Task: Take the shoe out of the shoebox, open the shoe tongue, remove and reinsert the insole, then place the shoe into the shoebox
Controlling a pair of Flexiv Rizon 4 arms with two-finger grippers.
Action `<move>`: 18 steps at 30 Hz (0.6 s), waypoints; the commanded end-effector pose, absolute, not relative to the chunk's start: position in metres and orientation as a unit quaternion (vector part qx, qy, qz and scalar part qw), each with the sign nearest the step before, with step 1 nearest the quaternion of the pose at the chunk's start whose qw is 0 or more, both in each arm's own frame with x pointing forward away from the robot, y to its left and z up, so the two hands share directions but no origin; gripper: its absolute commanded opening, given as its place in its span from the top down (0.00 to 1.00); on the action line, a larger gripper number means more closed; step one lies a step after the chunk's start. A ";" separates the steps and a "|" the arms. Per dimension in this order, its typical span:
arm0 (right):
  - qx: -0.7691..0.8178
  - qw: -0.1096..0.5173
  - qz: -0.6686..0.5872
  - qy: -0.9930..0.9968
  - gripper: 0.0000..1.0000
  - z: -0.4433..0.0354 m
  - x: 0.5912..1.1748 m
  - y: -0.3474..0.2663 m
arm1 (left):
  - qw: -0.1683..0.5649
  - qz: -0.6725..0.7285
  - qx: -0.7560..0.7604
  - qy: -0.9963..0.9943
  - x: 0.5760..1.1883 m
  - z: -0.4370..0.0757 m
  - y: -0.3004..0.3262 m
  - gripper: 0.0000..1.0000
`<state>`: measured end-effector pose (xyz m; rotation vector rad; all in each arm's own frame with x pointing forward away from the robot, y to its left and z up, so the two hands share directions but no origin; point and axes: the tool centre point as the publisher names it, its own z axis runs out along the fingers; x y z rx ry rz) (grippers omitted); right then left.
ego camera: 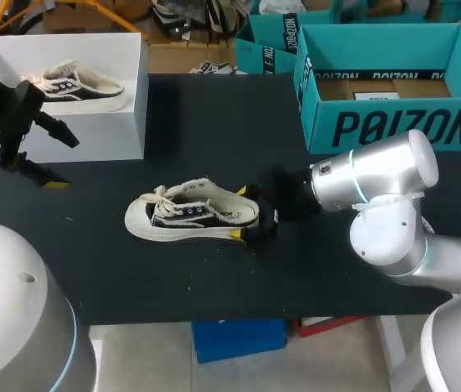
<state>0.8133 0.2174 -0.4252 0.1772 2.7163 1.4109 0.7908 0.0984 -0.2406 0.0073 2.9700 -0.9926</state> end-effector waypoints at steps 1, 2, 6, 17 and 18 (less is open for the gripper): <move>0.059 0.037 0.455 0.888 0.00 -0.425 0.815 0.221 | 0.007 -0.316 0.003 0.949 0.790 -0.242 0.098 0.00; 0.059 0.036 0.455 0.888 0.00 -0.425 0.815 0.221 | 0.007 -0.316 0.003 0.949 0.790 -0.242 0.098 0.00; 0.059 0.034 0.453 0.889 0.00 -0.428 0.815 0.223 | 0.007 -0.316 0.003 0.949 0.790 -0.242 0.098 0.00; 0.061 0.026 0.452 0.889 0.00 -0.435 0.815 0.225 | 0.007 -0.316 0.003 0.949 0.790 -0.242 0.098 0.00; 0.061 0.026 0.452 0.890 0.00 -0.435 0.815 0.225 | 0.007 -0.316 0.003 0.949 0.790 -0.242 0.098 0.00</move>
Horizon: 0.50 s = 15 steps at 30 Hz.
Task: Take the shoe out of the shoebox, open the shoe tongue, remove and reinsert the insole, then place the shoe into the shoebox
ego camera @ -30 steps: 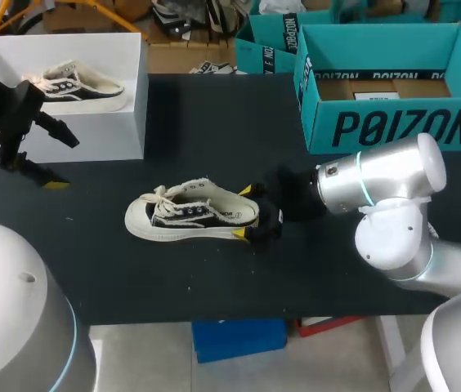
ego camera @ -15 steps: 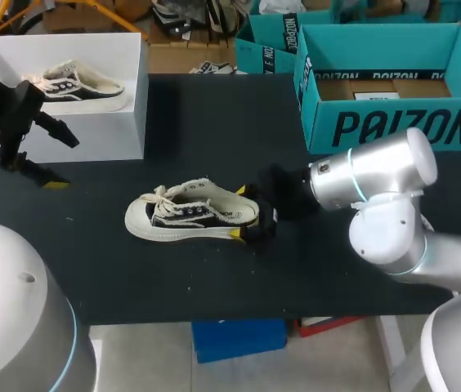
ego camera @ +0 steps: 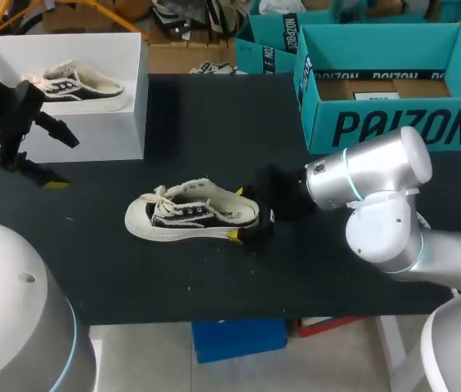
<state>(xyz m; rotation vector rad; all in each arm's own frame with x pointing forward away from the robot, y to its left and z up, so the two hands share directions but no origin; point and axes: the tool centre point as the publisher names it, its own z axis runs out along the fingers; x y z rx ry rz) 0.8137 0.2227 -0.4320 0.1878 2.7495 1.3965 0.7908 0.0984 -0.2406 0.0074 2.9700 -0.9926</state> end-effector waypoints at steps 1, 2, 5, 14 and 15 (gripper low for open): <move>0.062 0.025 0.452 0.890 0.00 -0.435 0.815 0.225 | 0.007 -0.316 0.003 0.949 0.790 -0.242 0.098 0.00; 0.062 0.025 0.452 0.890 0.00 -0.435 0.815 0.224 | 0.007 -0.316 0.003 0.949 0.790 -0.242 0.098 0.00; 0.064 0.023 0.451 0.890 0.00 -0.437 0.814 0.223 | 0.007 -0.316 0.003 0.949 0.790 -0.242 0.098 0.00; 0.069 0.016 0.451 0.890 0.00 -0.444 0.811 0.223 | 0.007 -0.316 0.003 0.949 0.790 -0.242 0.098 0.00; 0.069 0.016 0.451 0.890 0.00 -0.444 0.811 0.223 | 0.007 -0.316 0.003 0.949 0.790 -0.242 0.098 0.00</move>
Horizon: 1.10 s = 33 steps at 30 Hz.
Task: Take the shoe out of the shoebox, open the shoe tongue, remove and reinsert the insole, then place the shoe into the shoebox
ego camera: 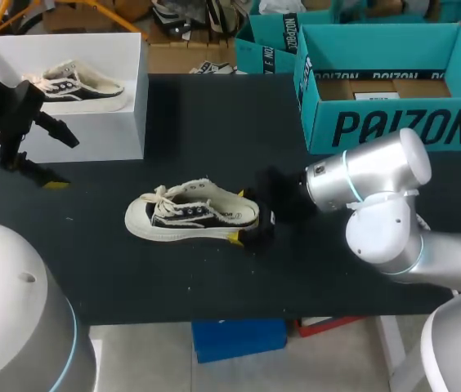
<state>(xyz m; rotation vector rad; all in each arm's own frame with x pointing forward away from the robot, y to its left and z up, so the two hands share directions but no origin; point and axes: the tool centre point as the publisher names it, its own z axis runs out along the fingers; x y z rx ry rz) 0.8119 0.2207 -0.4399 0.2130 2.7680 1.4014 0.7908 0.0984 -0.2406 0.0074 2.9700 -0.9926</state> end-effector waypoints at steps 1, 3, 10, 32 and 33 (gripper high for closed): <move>0.069 0.015 0.450 0.890 0.00 -0.445 0.811 0.223 | 0.007 -0.316 0.003 0.949 0.790 -0.242 0.098 0.00; 0.072 0.013 0.438 0.896 0.40 -0.445 0.812 0.223 | 0.007 -0.316 0.003 0.949 0.790 -0.242 0.098 0.00; 0.073 0.018 0.438 0.896 1.00 -0.446 0.812 0.223 | 0.007 -0.316 0.003 0.949 0.790 -0.242 0.098 0.00; 0.073 0.018 0.438 0.896 1.00 -0.446 0.812 0.223 | -0.024 -0.135 -0.153 0.979 0.746 -0.228 0.045 0.00; 0.073 0.018 0.438 0.896 1.00 -0.446 0.812 0.223 | -0.024 -0.135 -0.153 0.979 0.746 -0.228 0.045 0.00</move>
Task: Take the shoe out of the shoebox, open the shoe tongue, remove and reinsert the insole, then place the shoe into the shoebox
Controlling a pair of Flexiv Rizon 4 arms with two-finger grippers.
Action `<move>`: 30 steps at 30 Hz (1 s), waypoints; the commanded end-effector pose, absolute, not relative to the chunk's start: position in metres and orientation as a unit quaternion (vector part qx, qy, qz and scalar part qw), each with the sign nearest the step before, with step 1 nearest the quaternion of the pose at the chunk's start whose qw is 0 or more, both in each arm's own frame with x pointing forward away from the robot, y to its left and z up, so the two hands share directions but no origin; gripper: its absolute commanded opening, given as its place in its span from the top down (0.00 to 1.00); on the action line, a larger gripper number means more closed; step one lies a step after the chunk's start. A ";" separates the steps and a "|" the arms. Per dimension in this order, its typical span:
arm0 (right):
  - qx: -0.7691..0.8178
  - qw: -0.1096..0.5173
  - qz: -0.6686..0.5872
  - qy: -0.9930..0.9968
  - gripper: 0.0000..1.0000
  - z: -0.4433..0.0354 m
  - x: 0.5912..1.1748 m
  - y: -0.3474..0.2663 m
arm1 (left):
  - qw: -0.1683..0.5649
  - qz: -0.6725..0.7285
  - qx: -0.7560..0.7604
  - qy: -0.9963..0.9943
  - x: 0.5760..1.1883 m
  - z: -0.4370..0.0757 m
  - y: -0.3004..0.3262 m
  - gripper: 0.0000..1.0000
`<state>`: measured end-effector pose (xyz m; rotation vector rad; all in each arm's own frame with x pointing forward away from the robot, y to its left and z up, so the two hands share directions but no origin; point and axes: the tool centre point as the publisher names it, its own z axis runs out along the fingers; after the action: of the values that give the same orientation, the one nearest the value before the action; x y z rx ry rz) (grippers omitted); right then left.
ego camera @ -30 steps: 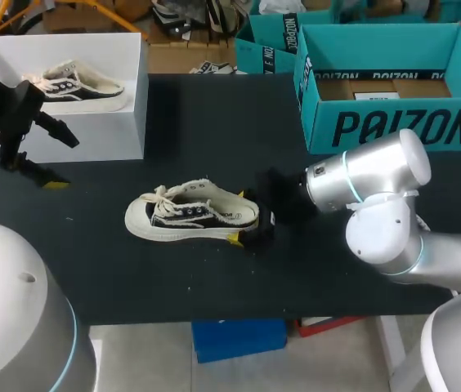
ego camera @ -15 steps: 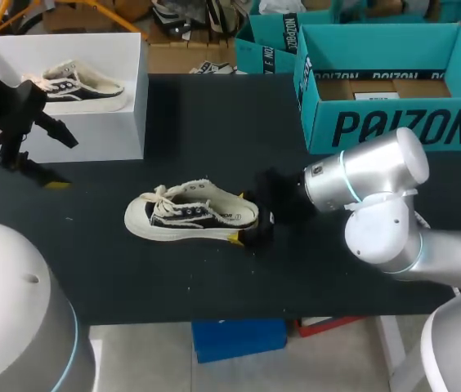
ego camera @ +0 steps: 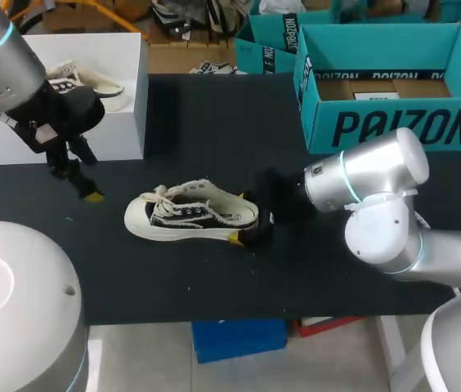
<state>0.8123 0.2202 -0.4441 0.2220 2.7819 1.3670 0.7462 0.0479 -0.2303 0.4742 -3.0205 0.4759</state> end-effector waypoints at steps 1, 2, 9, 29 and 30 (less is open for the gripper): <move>0.073 0.018 0.438 0.896 1.00 -0.446 0.812 0.223 | 0.024 0.135 0.153 -0.979 0.746 -0.228 0.045 0.00; 0.073 0.018 0.438 0.896 1.00 -0.446 0.812 0.223 | 0.024 0.135 0.153 -0.979 0.746 -0.228 0.045 0.00; 0.073 0.018 0.438 0.896 1.00 -0.446 0.812 0.223 | 0.024 0.135 0.153 -0.979 0.746 -0.228 0.045 0.00; 0.073 0.018 0.438 0.896 1.00 -0.446 0.812 0.223 | -0.001 0.029 0.628 -0.778 0.759 -0.238 -0.008 0.00; 0.073 0.018 0.438 0.896 1.00 -0.446 0.812 0.223 | -0.003 0.026 0.645 -0.764 0.761 -0.238 -0.012 0.00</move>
<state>0.8123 0.2202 -0.4441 0.2225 2.7819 1.3666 0.7545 0.0026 -0.2391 1.1862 -2.8615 0.4130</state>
